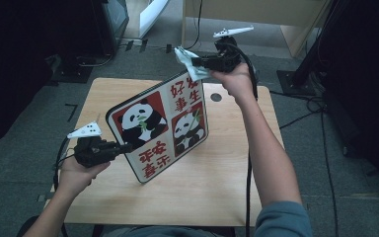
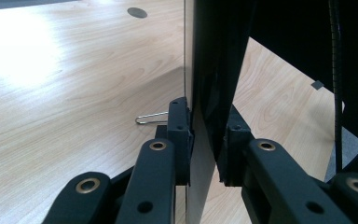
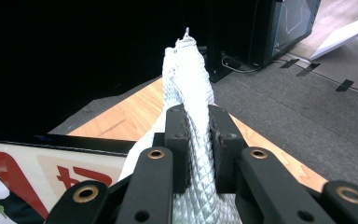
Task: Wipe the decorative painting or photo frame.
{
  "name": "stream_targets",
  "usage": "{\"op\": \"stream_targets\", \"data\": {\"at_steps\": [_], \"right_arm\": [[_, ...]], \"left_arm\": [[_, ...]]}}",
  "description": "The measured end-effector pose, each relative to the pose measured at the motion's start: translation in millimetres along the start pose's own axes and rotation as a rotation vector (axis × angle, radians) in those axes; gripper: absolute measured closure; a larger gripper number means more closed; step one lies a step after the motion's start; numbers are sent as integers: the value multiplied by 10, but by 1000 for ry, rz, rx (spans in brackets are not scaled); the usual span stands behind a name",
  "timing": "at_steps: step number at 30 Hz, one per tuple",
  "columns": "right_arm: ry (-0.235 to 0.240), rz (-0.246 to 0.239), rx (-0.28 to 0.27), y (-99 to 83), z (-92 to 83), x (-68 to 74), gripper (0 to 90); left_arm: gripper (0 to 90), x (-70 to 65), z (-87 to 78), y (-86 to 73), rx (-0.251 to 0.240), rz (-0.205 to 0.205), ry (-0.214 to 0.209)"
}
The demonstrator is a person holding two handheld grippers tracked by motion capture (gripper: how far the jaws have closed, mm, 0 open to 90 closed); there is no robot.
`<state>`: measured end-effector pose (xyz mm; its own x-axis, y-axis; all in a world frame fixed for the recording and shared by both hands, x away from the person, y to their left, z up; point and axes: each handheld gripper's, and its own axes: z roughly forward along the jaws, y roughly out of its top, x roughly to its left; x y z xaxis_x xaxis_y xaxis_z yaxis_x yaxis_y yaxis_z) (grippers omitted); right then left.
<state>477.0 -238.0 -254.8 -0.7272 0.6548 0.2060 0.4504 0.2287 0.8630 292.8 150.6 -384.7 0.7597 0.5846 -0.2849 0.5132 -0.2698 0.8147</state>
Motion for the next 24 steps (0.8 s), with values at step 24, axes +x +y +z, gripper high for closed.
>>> {"op": "stream_targets", "data": {"at_steps": [24], "right_arm": [[-44, 49, 16, -202, -102, -161, 810]], "left_arm": [[787, 4, 4, -1, 2, -2, -2]]}}
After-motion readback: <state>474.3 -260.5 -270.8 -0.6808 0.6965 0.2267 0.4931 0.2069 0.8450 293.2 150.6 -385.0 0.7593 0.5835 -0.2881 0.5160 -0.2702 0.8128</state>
